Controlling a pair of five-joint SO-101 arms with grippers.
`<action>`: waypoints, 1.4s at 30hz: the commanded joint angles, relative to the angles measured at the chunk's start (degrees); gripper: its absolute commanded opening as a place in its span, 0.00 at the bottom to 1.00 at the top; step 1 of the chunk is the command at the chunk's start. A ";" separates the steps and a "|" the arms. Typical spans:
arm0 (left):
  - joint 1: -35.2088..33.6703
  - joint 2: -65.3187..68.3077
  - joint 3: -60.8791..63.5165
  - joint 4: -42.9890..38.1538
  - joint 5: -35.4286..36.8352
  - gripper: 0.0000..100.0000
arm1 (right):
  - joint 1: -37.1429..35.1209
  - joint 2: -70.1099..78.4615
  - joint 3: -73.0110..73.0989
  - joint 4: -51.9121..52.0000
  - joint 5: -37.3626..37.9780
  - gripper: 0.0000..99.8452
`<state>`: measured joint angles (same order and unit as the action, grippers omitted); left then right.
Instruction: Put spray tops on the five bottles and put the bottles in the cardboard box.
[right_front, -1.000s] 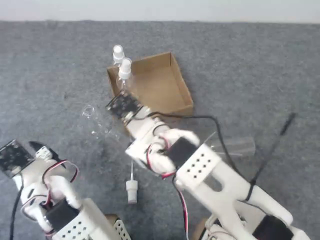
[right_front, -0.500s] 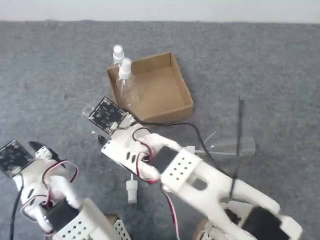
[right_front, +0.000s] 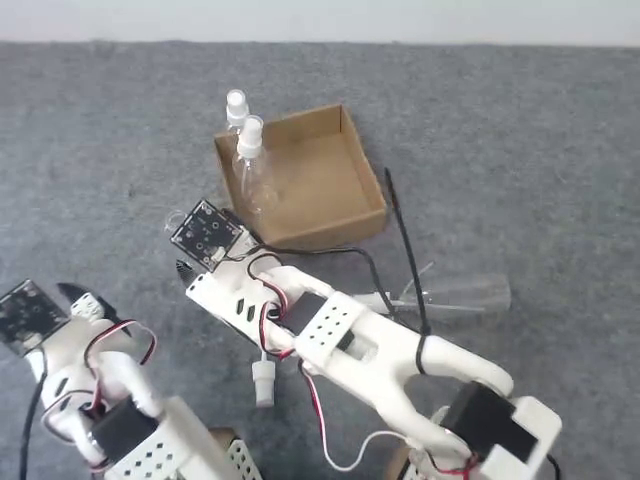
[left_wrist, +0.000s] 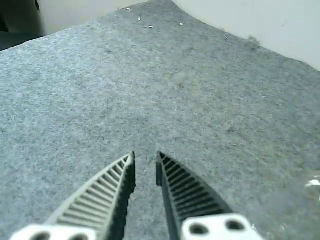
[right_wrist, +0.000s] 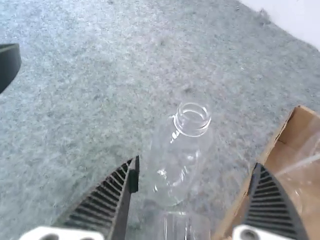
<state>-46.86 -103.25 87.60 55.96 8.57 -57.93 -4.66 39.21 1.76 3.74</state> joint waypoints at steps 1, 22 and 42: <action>-0.09 -0.88 -2.86 -1.93 0.62 0.07 | -0.75 2.42 -1.14 -6.99 0.00 0.29; -0.09 -0.88 -2.77 -1.93 0.44 0.07 | -0.57 13.23 -6.59 -15.69 -0.26 0.28; -0.09 -0.88 -2.68 -1.93 0.35 0.07 | -0.48 13.93 -10.46 -15.78 -0.53 0.18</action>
<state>-46.77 -103.25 87.60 55.96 8.57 -57.93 10.11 32.62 -12.31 3.74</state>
